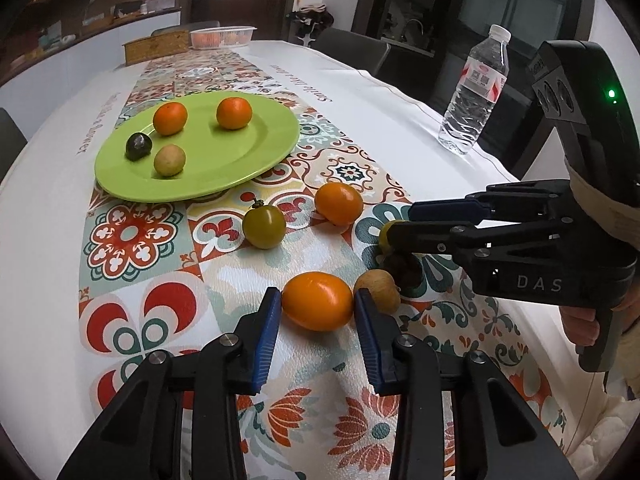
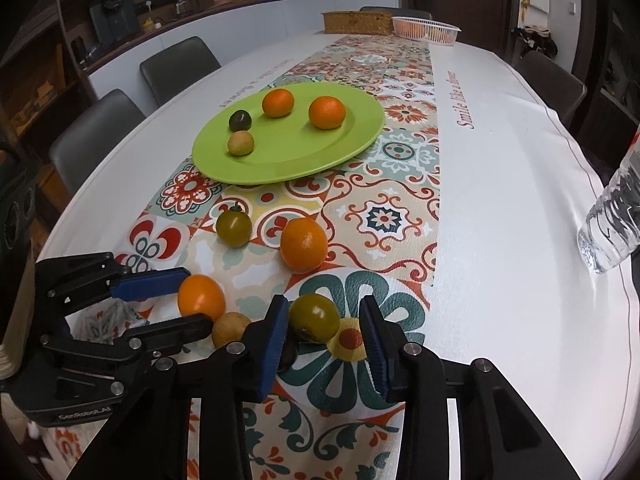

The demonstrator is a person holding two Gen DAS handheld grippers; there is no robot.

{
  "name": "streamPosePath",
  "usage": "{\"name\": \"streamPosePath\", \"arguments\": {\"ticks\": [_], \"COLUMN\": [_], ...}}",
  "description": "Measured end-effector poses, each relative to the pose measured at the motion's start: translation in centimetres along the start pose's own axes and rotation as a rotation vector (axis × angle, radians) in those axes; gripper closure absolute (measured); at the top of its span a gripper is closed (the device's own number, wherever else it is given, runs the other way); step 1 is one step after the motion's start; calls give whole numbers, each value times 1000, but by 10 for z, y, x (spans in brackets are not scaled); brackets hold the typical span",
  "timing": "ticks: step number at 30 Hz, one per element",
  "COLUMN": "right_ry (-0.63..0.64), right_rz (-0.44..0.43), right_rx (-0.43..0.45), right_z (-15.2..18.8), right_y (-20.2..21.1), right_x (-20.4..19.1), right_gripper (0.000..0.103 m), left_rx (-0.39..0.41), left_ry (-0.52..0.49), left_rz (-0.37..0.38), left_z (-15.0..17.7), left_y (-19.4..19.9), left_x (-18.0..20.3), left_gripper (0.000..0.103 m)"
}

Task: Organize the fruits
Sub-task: 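Reach the left tool to the large orange while the right tool reaches the green tomato, then close the left tool on the large orange while the right tool grasps the green tomato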

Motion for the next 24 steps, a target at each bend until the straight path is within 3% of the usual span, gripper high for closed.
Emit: {"name": "streamPosePath", "arguments": {"ticks": [15,24], "right_ry": [-125,-90], "right_rz": [-103,-63], "right_rx": [-53,-7], "right_z": [2,1], "right_y": [-6,7], "right_x": [7,7], "right_gripper": [75,76], "left_rx": [22,44], "left_ry": [13,23], "left_rz": [-47,-86], "left_z": [-15,-20], "left_y": [8,19], "left_x": [6,5], "left_gripper": [66,66]}}
Point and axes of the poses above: each gripper's, at about its wrist camera, not at the fingertips, and y roughly against the way its jaws point, x to its right, z to its underside, the point moved 9 cm from there along -y, roughly the way its jaws point, and after that the axes turned 5 degrees about x, right-handed, at the moved point
